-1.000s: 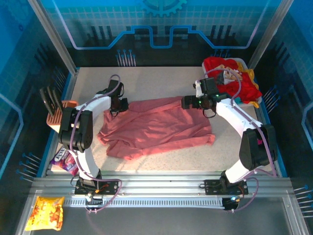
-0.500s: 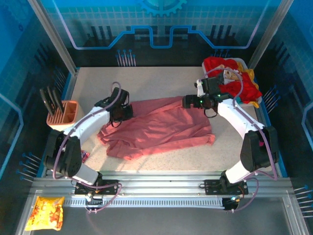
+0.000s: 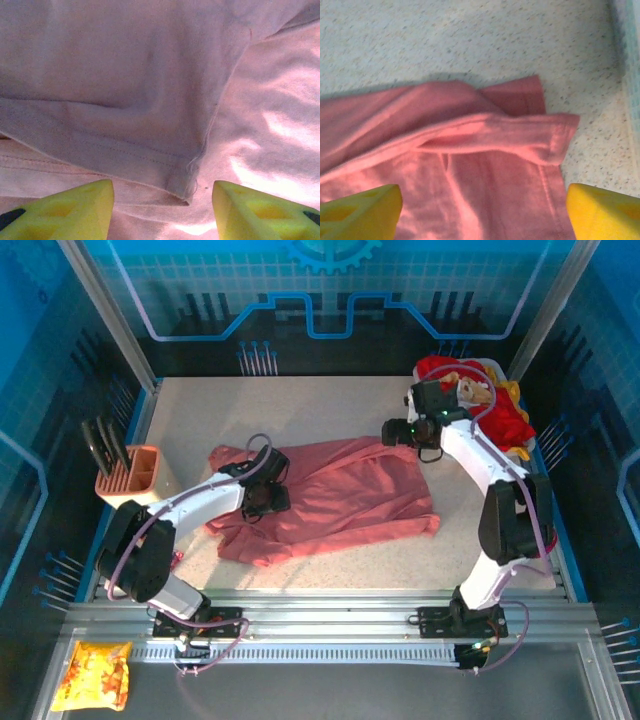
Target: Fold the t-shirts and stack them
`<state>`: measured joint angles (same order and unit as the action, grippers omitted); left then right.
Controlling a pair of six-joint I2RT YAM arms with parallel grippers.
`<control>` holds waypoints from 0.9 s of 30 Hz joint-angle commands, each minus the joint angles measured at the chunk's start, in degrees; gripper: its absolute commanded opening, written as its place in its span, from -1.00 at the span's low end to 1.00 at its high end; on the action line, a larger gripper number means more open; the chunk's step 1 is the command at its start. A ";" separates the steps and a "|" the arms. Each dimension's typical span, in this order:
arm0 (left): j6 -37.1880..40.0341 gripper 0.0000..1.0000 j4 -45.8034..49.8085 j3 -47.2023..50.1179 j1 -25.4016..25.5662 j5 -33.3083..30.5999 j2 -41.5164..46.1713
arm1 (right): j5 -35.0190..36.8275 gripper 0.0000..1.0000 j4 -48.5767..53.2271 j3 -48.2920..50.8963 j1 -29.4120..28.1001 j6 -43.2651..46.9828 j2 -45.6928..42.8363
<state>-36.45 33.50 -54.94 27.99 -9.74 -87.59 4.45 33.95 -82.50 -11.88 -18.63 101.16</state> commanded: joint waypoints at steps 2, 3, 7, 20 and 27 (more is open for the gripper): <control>3.01 0.11 4.52 -7.64 0.37 -3.16 1.47 | 4.44 0.55 4.26 -5.10 1.26 -1.51 5.72; 3.68 0.10 5.44 -8.97 0.40 -3.29 1.03 | 5.20 0.50 4.20 -5.82 1.38 -1.96 6.82; 4.59 0.09 6.90 -10.20 0.35 -3.47 1.33 | 6.61 0.40 5.73 -9.41 1.54 -3.26 10.80; 5.94 0.12 6.94 -7.64 0.29 -4.33 6.47 | 12.37 0.29 7.04 -12.60 1.42 -5.32 17.87; 6.30 0.11 6.25 -7.47 0.20 -3.49 6.29 | 11.38 0.16 5.88 -12.25 1.20 -5.36 19.32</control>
<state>-31.33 38.96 -63.13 27.99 -13.28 -82.43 14.96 39.59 -94.28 -10.83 -23.16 119.46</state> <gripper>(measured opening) 0.558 0.582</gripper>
